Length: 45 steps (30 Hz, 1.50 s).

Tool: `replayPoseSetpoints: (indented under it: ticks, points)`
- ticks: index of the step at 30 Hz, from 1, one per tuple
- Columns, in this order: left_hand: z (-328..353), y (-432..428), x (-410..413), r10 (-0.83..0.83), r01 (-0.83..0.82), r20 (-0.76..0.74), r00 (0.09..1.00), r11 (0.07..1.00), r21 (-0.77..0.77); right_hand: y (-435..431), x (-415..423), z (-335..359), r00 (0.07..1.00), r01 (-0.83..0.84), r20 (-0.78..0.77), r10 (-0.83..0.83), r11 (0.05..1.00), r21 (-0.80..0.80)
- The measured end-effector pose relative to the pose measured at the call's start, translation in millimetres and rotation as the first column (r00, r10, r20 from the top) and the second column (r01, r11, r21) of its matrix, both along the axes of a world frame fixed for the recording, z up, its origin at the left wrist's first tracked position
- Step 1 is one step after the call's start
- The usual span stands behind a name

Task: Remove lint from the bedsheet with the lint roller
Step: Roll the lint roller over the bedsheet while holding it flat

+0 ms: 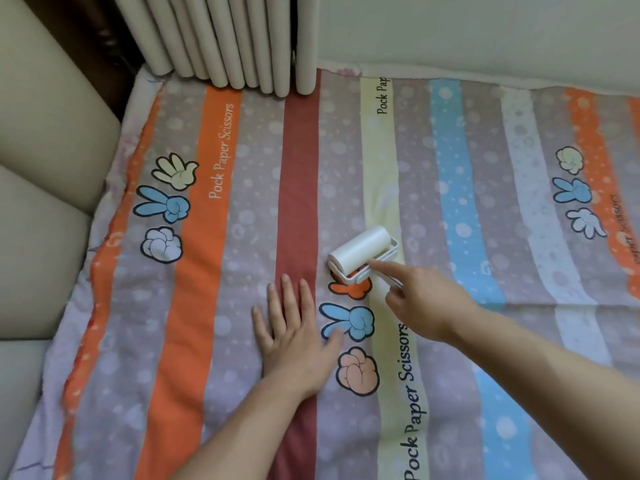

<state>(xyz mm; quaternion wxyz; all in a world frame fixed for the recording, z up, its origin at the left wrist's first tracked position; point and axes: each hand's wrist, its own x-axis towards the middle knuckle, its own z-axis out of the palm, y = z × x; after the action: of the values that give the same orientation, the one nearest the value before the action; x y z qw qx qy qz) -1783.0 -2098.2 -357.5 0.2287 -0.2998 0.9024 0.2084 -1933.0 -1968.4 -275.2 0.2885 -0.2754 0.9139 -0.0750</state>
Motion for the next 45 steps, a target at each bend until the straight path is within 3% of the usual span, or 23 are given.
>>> replayPoseSetpoints:
  ticks: [6, 10, 14, 18, 24, 27, 30, 33, 37, 39, 45]
  points:
    - [-3.0, 13.4, 3.0, 0.033, -0.037, -0.035, 0.999, 0.994, -0.105, 59.1, 22.6, -2.7, 0.997, -0.07, -0.033, 0.071, 0.997, 0.031]
    - [-5.8, 8.3, -0.5, 0.03, -0.029, 0.002, 1.0, 0.988, -0.155, 86.0, 31.8, -1.5, 0.992, -0.121, -0.047, 0.121, 0.993, -0.001]
    - [1.6, 21.4, -5.6, 0.067, -0.058, 0.04, 0.997, 0.977, -0.205, 136.1, 37.2, 9.6, 0.989, -0.149, -0.01, 0.15, 0.986, 0.073]
    - [12.9, 56.5, -22.1, 0.089, -0.084, 0.037, 0.995, 0.988, -0.127, 178.8, 45.5, 22.0, 0.987, -0.155, 0.06, 0.15, 0.983, 0.095]
    - [23.6, 92.8, -31.6, -0.145, 0.145, 0.009, 0.989, 0.989, 0.017, 213.7, 39.6, 44.9, 0.976, -0.161, 0.168, 0.137, 0.977, 0.139]
    - [28.0, 92.2, -39.6, -0.178, 0.178, -0.002, 0.984, 0.983, 0.041, 219.4, 17.6, 73.0, 0.951, -0.19, 0.271, 0.145, 0.971, 0.147]
    - [27.4, 87.8, -54.1, -0.183, 0.184, -0.016, 0.983, 0.983, 0.013, 217.0, -13.0, 95.1, 0.928, -0.053, 0.372, 0.025, 0.996, 0.066]
    - [22.4, 85.1, -70.1, -0.15, 0.149, 0.063, 0.987, 0.988, 0.028, 192.7, -38.3, 85.9, 0.966, 0.066, 0.255, -0.049, 0.996, -0.057]
    - [14.2, 87.3, -81.8, -0.144, 0.137, 0.205, 0.968, 0.989, 0.052, 127.9, -64.8, 43.3, 0.999, 0.052, -0.005, -0.054, 0.988, -0.146]
    - [12.5, 86.9, -83.3, -0.142, 0.134, 0.222, 0.965, 0.99, 0.051, 100.4, -75.5, 21.2, 0.998, 0.047, -0.033, -0.053, 0.985, -0.163]
    - [13.7, 90.3, -85.7, -0.136, 0.124, 0.256, 0.957, 0.99, 0.063, 91.9, -71.5, -4.1, 1.0, -0.028, -0.012, 0.028, 1.0, 0.008]
